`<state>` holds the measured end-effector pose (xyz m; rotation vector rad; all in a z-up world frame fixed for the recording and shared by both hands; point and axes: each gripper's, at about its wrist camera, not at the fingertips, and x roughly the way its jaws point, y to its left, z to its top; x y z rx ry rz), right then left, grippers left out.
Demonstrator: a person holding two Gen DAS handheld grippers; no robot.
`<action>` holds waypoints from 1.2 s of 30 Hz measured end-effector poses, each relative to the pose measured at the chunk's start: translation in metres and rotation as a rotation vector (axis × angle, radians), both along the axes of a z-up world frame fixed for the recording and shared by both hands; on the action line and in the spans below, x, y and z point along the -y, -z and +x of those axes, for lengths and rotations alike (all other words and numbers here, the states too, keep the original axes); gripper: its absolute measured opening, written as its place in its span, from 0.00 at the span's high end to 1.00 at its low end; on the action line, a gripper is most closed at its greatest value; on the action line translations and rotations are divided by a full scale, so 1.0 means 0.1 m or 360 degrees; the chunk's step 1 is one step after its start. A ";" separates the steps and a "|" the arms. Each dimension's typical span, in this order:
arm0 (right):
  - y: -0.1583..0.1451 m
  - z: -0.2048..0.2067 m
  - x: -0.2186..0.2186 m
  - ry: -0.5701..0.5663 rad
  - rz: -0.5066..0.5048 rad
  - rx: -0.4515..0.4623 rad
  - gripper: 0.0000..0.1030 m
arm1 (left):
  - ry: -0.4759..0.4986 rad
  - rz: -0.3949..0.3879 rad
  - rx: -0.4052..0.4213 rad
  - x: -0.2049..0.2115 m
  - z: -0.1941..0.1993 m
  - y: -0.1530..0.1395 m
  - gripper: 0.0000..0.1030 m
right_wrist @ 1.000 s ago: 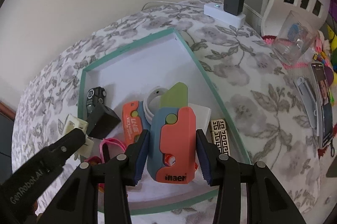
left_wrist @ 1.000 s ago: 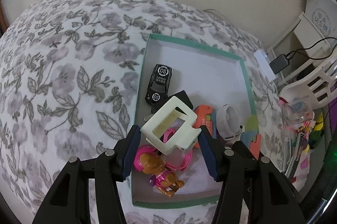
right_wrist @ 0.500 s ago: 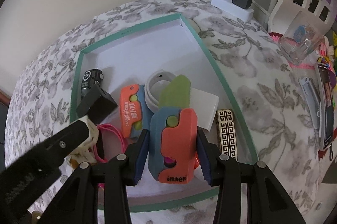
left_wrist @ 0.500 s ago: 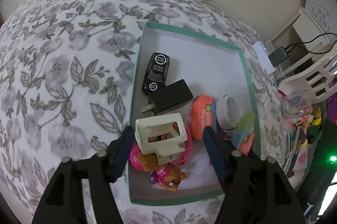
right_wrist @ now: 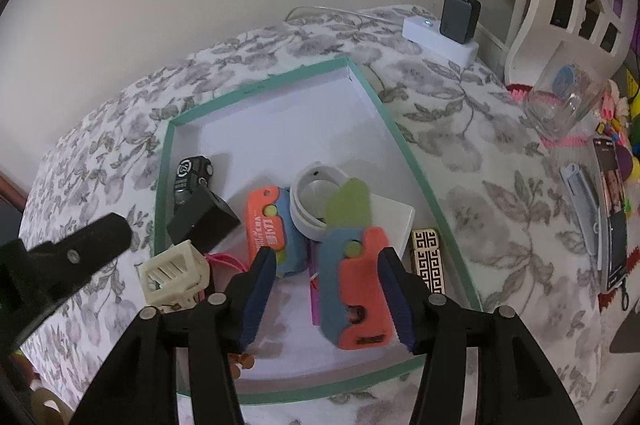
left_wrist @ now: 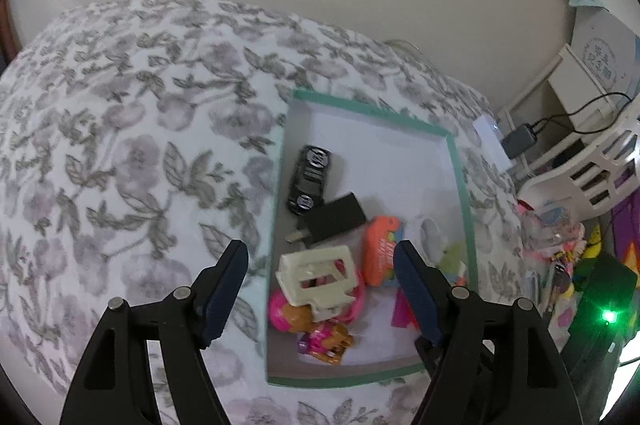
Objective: Organize rigid objects
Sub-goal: 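Open left tool to drop the clip while right tool releases the folding toy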
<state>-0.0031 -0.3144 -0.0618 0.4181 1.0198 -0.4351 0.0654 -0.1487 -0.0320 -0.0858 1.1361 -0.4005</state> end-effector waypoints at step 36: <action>-0.13 -0.24 -0.43 -0.0148 -0.0119 -0.0009 0.00 | -0.0214 0.0621 -0.0031 -0.63 -0.15 0.16 0.02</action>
